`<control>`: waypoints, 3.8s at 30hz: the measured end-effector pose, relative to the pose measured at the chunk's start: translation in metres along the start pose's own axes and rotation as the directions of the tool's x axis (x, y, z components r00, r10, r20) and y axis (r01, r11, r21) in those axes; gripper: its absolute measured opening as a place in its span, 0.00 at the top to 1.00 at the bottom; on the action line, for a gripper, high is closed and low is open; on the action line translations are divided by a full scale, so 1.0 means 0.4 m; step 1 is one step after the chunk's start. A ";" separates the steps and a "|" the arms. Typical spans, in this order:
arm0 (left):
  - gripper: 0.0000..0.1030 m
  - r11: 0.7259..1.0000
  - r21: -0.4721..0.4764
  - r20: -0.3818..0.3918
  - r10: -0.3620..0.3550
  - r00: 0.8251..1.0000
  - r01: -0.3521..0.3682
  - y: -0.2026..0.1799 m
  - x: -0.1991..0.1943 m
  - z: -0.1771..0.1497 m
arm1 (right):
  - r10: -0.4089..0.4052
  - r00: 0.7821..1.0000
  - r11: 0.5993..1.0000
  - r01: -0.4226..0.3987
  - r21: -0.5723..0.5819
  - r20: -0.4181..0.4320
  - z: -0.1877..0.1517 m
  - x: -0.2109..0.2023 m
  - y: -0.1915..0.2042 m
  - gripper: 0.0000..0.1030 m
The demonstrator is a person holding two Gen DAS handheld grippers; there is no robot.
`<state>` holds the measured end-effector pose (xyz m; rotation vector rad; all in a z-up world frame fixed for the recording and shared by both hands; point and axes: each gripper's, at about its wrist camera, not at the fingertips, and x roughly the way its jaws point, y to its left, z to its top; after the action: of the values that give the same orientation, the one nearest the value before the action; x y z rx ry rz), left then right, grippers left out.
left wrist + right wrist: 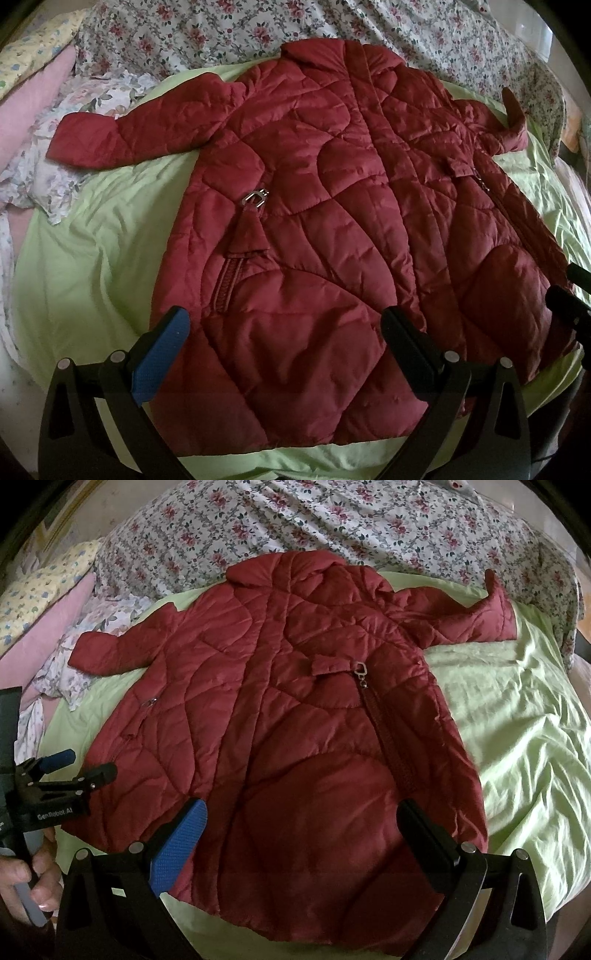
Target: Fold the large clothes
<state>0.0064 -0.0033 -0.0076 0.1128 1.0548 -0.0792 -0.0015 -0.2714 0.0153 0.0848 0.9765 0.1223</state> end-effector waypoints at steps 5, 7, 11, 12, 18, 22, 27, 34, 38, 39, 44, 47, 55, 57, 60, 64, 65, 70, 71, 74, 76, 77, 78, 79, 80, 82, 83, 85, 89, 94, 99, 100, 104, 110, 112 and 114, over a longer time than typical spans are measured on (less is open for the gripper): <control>0.00 1.000 0.003 -0.031 -0.014 0.999 0.014 -0.003 0.009 0.006 | -0.002 0.999 1.000 0.002 0.006 0.050 0.009 -0.007 -0.017 0.00; 0.00 1.000 -0.001 -0.034 -0.028 0.999 0.028 -0.006 0.015 0.009 | -0.005 0.999 1.000 0.004 0.012 0.054 0.013 -0.008 -0.025 0.00; 0.00 0.999 -0.005 -0.054 -0.050 0.997 0.049 -0.011 0.025 0.015 | -0.010 0.998 0.999 0.008 0.032 0.057 0.025 -0.009 -0.049 0.00; 0.00 0.998 -0.005 -0.063 -0.057 0.996 0.057 -0.012 0.027 0.017 | -0.007 0.999 0.999 0.005 0.041 0.050 0.030 -0.008 -0.056 0.00; 0.00 0.999 0.018 -0.072 -0.033 0.997 0.035 -0.012 0.038 0.044 | -0.016 0.998 0.997 0.011 0.078 0.055 0.063 -0.008 -0.106 0.00; 0.00 0.999 -0.007 -0.065 -0.045 0.997 0.045 0.002 0.051 0.075 | -0.035 0.997 0.994 0.027 0.103 0.070 0.101 -0.009 -0.154 0.00; 0.00 0.998 -0.033 -0.044 -0.049 0.998 0.048 0.019 0.066 0.119 | -0.061 0.994 0.990 0.049 0.136 0.085 0.155 0.002 -0.217 0.00; 0.00 0.996 -0.030 -0.005 -0.083 0.997 0.082 0.024 0.076 0.169 | -0.149 0.980 0.972 0.122 0.199 0.129 0.271 0.025 -0.353 0.00; 0.00 0.990 -0.035 0.006 -0.135 0.991 0.135 0.023 0.084 0.186 | -0.204 0.968 0.948 0.158 0.278 0.144 0.361 0.069 -0.478 0.02; 0.00 0.990 -0.033 0.004 -0.138 0.990 0.138 0.021 0.088 0.189 | -0.219 0.965 0.943 0.171 0.287 0.144 0.377 0.077 -0.502 0.02; 0.00 0.992 0.003 0.013 -0.126 0.992 0.126 0.008 0.101 0.198 | -0.287 0.951 0.887 0.218 0.408 0.115 0.479 0.162 -0.675 0.09; 0.00 0.992 0.024 0.016 -0.122 0.992 0.122 0.003 0.113 0.206 | -0.312 0.943 0.862 0.230 0.452 0.115 0.528 0.212 -0.744 0.12; 0.00 0.992 0.023 0.001 -0.121 0.993 0.121 0.001 0.145 0.216 | -0.333 0.936 0.825 0.232 0.515 0.112 0.609 0.326 -0.851 0.51; 0.00 0.993 0.017 0.001 -0.120 0.993 0.120 0.004 0.150 0.218 | -0.295 0.951 0.820 0.200 0.537 0.095 0.606 0.350 -0.868 0.76; 0.00 0.993 0.009 0.002 -0.120 0.993 0.120 0.008 0.155 0.220 | -0.289 0.949 0.829 0.184 0.528 0.124 0.599 0.337 -0.841 0.86; 0.00 0.991 -0.009 0.007 -0.135 0.991 0.135 0.012 0.156 0.219 | -0.214 0.960 0.880 0.109 0.461 0.182 0.577 0.301 -0.753 0.88; 0.00 0.990 -0.015 0.009 -0.138 0.990 0.138 0.015 0.155 0.217 | -0.196 0.961 0.890 0.092 0.447 0.193 0.573 0.295 -0.734 0.88; 0.00 0.987 -0.050 0.007 -0.150 0.989 0.150 0.035 0.157 0.209 | -0.087 0.964 0.941 -0.004 0.339 0.252 0.555 0.246 -0.577 0.88; 0.00 0.986 -0.058 0.004 -0.155 0.988 0.155 0.041 0.158 0.207 | -0.067 0.963 0.948 -0.020 0.318 0.262 0.556 0.240 -0.548 0.88; 0.00 0.982 -0.081 0.005 -0.169 0.986 0.169 0.059 0.158 0.203 | 0.032 0.951 0.965 -0.109 0.237 0.308 0.557 0.207 -0.443 0.88; 0.00 0.981 -0.092 0.012 -0.172 0.985 0.173 0.072 0.155 0.199 | 0.108 0.938 0.971 -0.171 0.169 0.330 0.555 0.190 -0.364 0.88; 0.00 0.980 -0.097 0.015 -0.174 0.985 0.175 0.078 0.154 0.198 | 0.149 0.930 0.970 -0.204 0.133 0.336 0.550 0.186 -0.326 0.88; 0.00 0.978 -0.104 0.018 -0.178 0.984 0.179 0.085 0.154 0.197 | 0.174 0.926 0.969 -0.221 0.107 0.335 0.550 0.186 -0.302 0.88; 0.00 0.977 -0.110 0.020 -0.182 0.983 0.183 0.091 0.154 0.195 | 0.212 0.923 0.970 -0.240 0.050 0.320 0.543 0.195 -0.249 0.88; 0.00 0.975 -0.117 0.021 -0.189 0.982 0.190 0.097 0.154 0.194 | 0.226 0.927 0.970 -0.242 0.015 0.299 0.539 0.207 -0.218 0.88; 0.00 0.969 -0.131 0.023 -0.209 0.978 0.210 0.112 0.156 0.193 | 0.249 0.939 0.969 -0.242 -0.056 0.238 0.522 0.244 -0.145 0.88; 0.00 0.966 -0.136 0.025 -0.218 0.976 0.219 0.118 0.157 0.195 | 0.260 0.947 0.964 -0.245 -0.101 0.187 0.511 0.277 -0.096 0.88; 0.00 0.961 -0.145 0.029 -0.234 0.972 0.236 0.134 0.162 0.199 | 0.272 0.956 0.954 -0.254 -0.157 0.113 0.497 0.324 -0.047 0.87; 0.00 0.940 -0.177 0.029 -0.292 0.956 0.292 0.166 0.184 0.227 | 0.291 0.956 0.916 -0.291 -0.275 -0.042 0.445 0.419 0.051 0.84; 0.00 0.892 -0.234 0.032 -0.391 0.920 0.387 0.199 0.238 0.314 | 0.260 0.958 0.879 -0.286 -0.381 -0.118 0.404 0.465 0.104 0.82; 0.00 0.873 -0.239 0.019 -0.433 0.901 0.425 0.179 0.314 0.431 | 0.295 0.949 0.870 -0.315 -0.380 -0.112 0.419 0.460 0.108 0.82; 0.00 0.870 -0.233 0.009 -0.445 0.895 0.435 0.164 0.334 0.455 | 0.297 0.948 0.869 -0.317 -0.379 -0.111 0.420 0.460 0.104 0.82; 0.20 0.857 -0.215 -0.044 -0.487 0.872 0.468 0.116 0.402 0.513 | 0.304 0.947 0.870 -0.321 -0.373 -0.107 0.421 0.460 0.101 0.81; 0.84 0.826 -0.205 -0.054 -0.546 0.836 0.525 0.093 0.435 0.546 | 0.337 0.933 0.870 -0.359 -0.338 -0.125 0.421 0.445 0.090 0.55; 0.87 0.836 -0.180 -0.027 -0.532 0.846 0.519 0.102 0.411 0.541 | 0.371 0.919 0.859 -0.394 -0.328 -0.134 0.414 0.429 0.087 0.45; 0.87 0.869 -0.143 0.012 -0.477 0.879 0.473 0.118 0.378 0.532 | 0.371 0.921 0.858 -0.389 -0.334 -0.120 0.401 0.404 0.080 0.44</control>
<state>0.2698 0.0140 -0.0329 -0.2814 1.0901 -0.4512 0.2190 -0.2194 -0.0238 -0.0573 0.9658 0.6677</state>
